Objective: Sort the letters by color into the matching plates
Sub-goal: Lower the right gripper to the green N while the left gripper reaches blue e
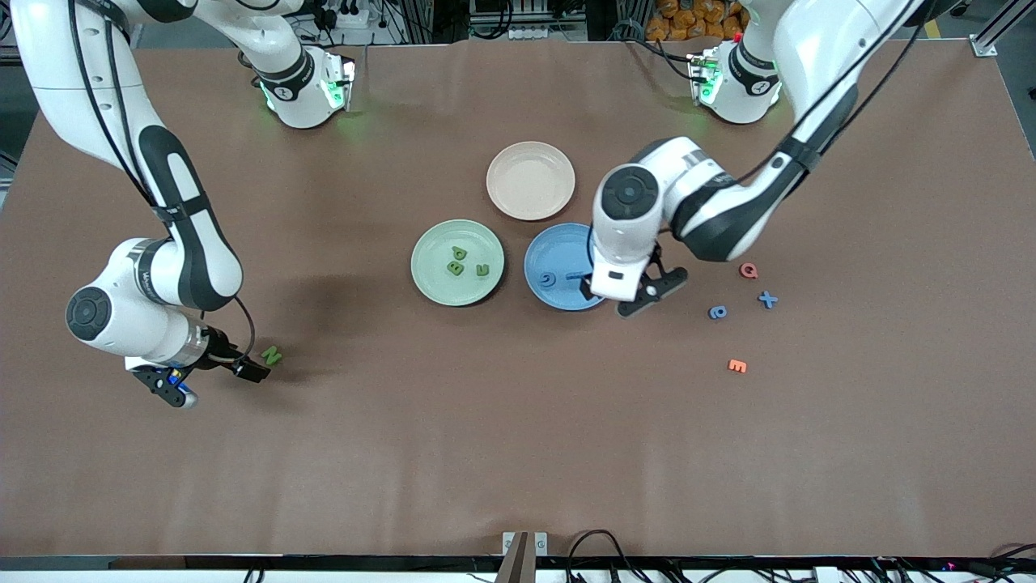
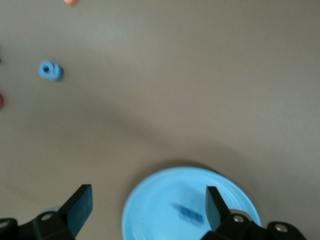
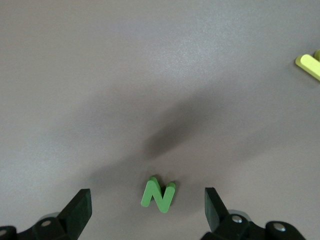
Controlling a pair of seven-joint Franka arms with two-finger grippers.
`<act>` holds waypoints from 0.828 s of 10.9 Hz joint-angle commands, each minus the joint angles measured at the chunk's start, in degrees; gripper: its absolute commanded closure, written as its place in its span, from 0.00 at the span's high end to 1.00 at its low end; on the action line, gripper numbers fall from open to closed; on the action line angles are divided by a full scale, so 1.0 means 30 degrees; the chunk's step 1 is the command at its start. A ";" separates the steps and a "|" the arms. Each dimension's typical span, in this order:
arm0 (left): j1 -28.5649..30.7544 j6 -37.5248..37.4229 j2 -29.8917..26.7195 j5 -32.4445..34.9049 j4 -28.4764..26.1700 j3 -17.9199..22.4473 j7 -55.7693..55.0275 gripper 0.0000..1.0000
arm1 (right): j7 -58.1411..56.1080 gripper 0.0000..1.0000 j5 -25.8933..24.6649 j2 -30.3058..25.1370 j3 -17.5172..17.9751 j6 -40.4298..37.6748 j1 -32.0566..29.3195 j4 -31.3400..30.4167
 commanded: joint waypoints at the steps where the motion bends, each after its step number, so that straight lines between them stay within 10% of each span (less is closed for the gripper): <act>1: 0.2004 -0.0276 -0.0367 0.0276 -0.0821 -0.0163 0.3484 1.00 | 0.1159 1.00 0.0535 0.0623 -0.0072 0.0179 -0.0235 0.0436; 9: 0.6865 0.2465 0.0394 0.0159 -0.2662 -0.0192 0.8416 1.00 | 0.6342 1.00 0.0476 0.1296 -0.0073 0.0325 -0.0001 0.0641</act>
